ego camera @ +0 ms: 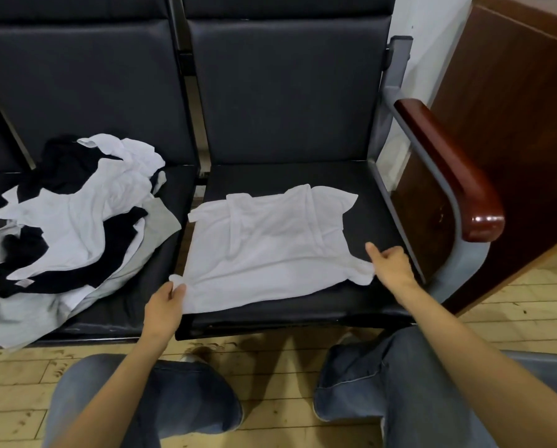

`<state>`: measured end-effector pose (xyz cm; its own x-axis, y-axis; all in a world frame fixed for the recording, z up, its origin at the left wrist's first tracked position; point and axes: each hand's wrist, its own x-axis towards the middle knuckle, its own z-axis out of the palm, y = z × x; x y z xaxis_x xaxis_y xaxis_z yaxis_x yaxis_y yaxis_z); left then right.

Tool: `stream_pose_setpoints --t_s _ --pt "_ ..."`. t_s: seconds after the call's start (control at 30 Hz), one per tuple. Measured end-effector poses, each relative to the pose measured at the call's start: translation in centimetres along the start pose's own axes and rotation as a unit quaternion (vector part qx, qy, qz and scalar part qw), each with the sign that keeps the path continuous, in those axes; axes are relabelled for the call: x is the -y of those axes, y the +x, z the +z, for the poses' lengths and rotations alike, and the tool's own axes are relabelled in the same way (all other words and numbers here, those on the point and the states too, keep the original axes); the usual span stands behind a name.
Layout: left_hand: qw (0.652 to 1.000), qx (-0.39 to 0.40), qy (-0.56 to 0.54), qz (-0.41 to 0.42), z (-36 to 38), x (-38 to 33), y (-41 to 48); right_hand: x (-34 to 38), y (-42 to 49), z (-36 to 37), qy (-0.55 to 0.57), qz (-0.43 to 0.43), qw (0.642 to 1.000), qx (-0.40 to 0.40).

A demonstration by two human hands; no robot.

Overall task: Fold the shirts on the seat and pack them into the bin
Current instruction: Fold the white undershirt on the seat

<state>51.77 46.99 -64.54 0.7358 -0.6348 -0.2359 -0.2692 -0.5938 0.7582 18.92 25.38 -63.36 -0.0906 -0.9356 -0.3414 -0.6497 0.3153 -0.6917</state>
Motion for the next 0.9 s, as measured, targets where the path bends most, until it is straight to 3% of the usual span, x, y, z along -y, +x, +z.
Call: stream_pose_setpoints --t_s 0.17,0.4,0.5,0.63,0.67,0.73,0.8,0.9 --pt "0.999 -0.032 -0.004 0.004 0.0 0.2 -0.9 -0.6 -2.5 1.7 -0.1 0.017 0.995 0.014" --pt "0.999 -0.045 0.009 0.025 -0.7 0.2 -1.5 -0.6 -4.8 2.9 -0.036 0.112 0.993 0.005" --pt "0.999 -0.045 0.001 0.029 -0.8 0.0 -1.7 -1.0 -4.9 2.7 -0.031 0.066 0.997 0.012" --pt "0.997 -0.052 -0.016 0.046 -1.0 -0.3 -2.0 0.5 -4.6 1.7 0.2 -0.032 0.977 -0.059" --pt "0.997 -0.054 -0.018 0.048 -1.0 -0.3 -2.0 1.3 -4.5 1.2 0.214 -0.076 0.972 -0.063" --pt "0.997 -0.055 -0.023 0.051 -1.1 -0.3 -1.9 2.7 -3.8 0.5 0.195 -0.162 0.967 -0.025" --pt "0.997 -0.057 -0.033 0.049 -1.1 -0.4 -1.8 3.6 -2.8 0.2 0.156 -0.193 0.968 0.021" --pt "0.997 -0.052 -0.051 0.037 -0.9 -0.4 -1.8 3.9 -0.9 0.4 0.099 -0.122 0.988 -0.002"
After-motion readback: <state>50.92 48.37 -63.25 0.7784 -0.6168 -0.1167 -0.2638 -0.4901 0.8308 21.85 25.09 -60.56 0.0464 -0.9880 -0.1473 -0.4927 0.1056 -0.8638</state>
